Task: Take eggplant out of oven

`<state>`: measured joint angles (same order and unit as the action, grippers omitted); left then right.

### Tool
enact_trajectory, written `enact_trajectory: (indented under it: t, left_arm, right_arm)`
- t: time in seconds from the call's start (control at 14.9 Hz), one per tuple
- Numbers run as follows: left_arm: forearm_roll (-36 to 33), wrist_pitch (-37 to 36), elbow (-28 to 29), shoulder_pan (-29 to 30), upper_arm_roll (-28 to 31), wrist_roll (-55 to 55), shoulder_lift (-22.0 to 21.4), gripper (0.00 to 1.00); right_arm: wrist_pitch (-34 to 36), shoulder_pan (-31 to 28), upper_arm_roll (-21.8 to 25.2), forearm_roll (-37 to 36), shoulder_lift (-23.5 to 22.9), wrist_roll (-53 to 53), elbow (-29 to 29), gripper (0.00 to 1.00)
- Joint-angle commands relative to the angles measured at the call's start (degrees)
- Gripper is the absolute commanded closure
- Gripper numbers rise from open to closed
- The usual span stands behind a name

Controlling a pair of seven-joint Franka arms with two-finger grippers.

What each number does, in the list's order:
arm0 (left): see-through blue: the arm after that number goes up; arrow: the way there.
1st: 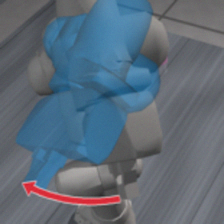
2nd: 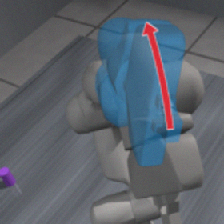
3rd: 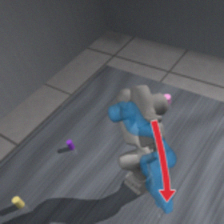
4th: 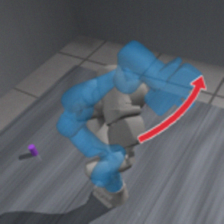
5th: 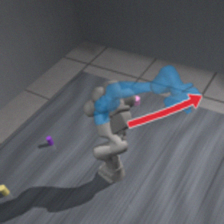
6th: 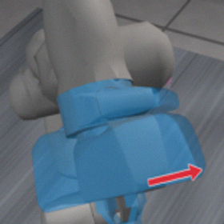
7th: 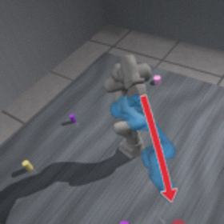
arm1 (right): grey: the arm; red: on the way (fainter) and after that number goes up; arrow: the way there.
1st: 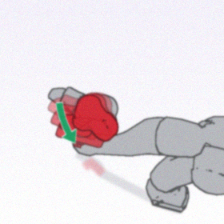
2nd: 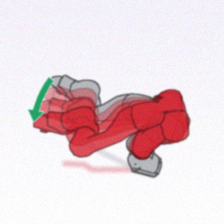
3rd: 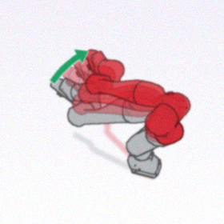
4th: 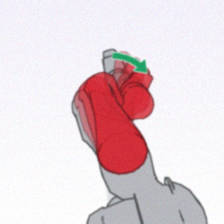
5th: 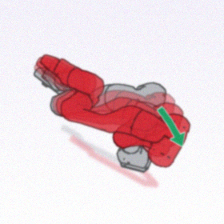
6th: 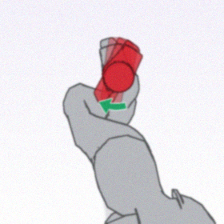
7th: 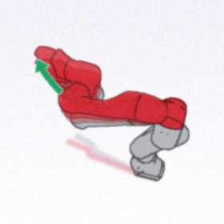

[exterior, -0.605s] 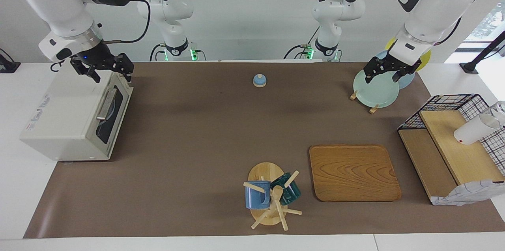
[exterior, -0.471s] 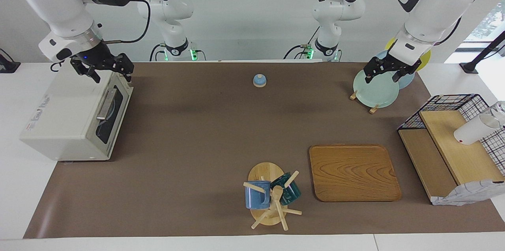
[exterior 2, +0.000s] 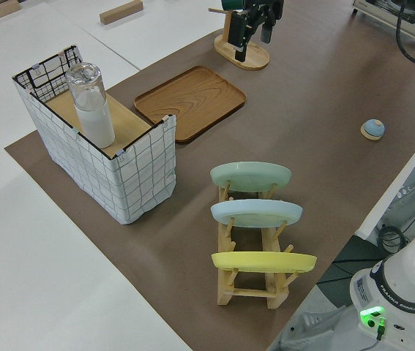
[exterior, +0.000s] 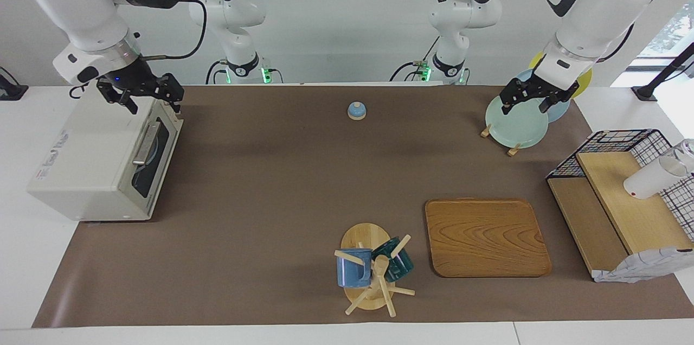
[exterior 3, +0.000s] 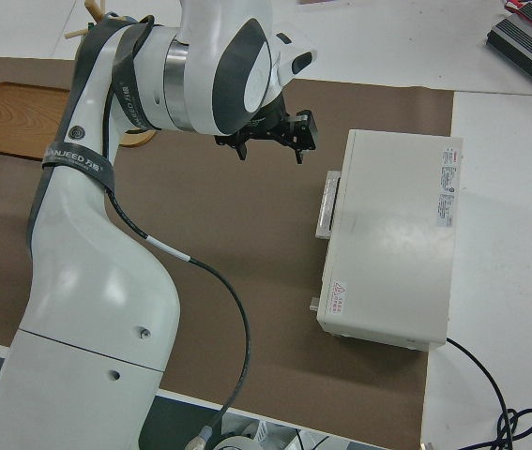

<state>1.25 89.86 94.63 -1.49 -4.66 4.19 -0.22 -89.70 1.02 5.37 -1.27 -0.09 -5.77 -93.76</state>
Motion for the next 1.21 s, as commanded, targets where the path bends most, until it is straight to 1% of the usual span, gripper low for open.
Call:
enact_trajectory:
  t: [0.0, 0.07, 0.13, 0.2, 0.27, 0.47, 0.61, 0.74, 0.87, 1.14]
  left_arm:
    - [0.1, -0.8, 0.0, 0.6, -0.3, -0.8, -0.3, 0.00]
    - [0.1, -0.8, 0.0, 0.6, -0.3, -0.8, -0.3, 0.00]
    - [0.1, -0.8, 0.0, 0.6, -0.3, -0.8, -0.3, 0.00]
    - [0.1, -0.8, 0.0, 0.6, -0.3, -0.8, -0.3, 0.00]
    - [0.1, -0.8, 0.0, 0.6, -0.3, -0.8, -0.3, 0.00]
    - [0.1, -0.8, 0.0, 0.6, -0.3, -0.8, -0.3, 0.00]
    - [0.1, -0.8, 0.0, 0.6, -0.3, -0.8, -0.3, 0.00]
    - [0.1, -0.8, 0.0, 0.6, -0.3, -0.8, -0.3, 0.00]
    - [0.1, -0.8, 0.0, 0.6, -0.3, -0.8, -0.3, 0.00]
    - [0.1, -0.8, 0.0, 0.6, -0.3, -0.8, -0.3, 0.00]
  right_arm:
    - [0.1, -0.9, -0.3, 1.4, -0.3, -0.9, 0.6, 0.00]
    - [-0.8, -0.1, -0.3, 1.4, -0.7, -1.9, 0.2, 0.11]
    - [-1.9, -0.1, -0.3, 1.0, -0.8, -2.1, 0.2, 0.62]
    - [-1.7, -0.1, -0.3, 0.8, -0.8, -1.9, 0.0, 0.95]
    - [-2.3, -0.7, -0.2, 0.7, -0.4, -2.0, -1.2, 1.00]
    - [-4.5, -1.5, 0.0, 0.4, 0.1, -0.8, -3.1, 1.00]
    - [-5.0, -1.5, 0.0, -2.4, 0.8, 0.7, -4.5, 1.00]
    - [-8.4, -1.8, 0.0, -5.2, 1.7, 3.0, -8.3, 1.00]
    - [-10.6, -3.6, 0.0, -6.8, 1.8, 3.7, -10.4, 1.00]
    - [-14.0, -5.6, 0.0, -7.1, 1.7, 3.8, -15.2, 1.00]
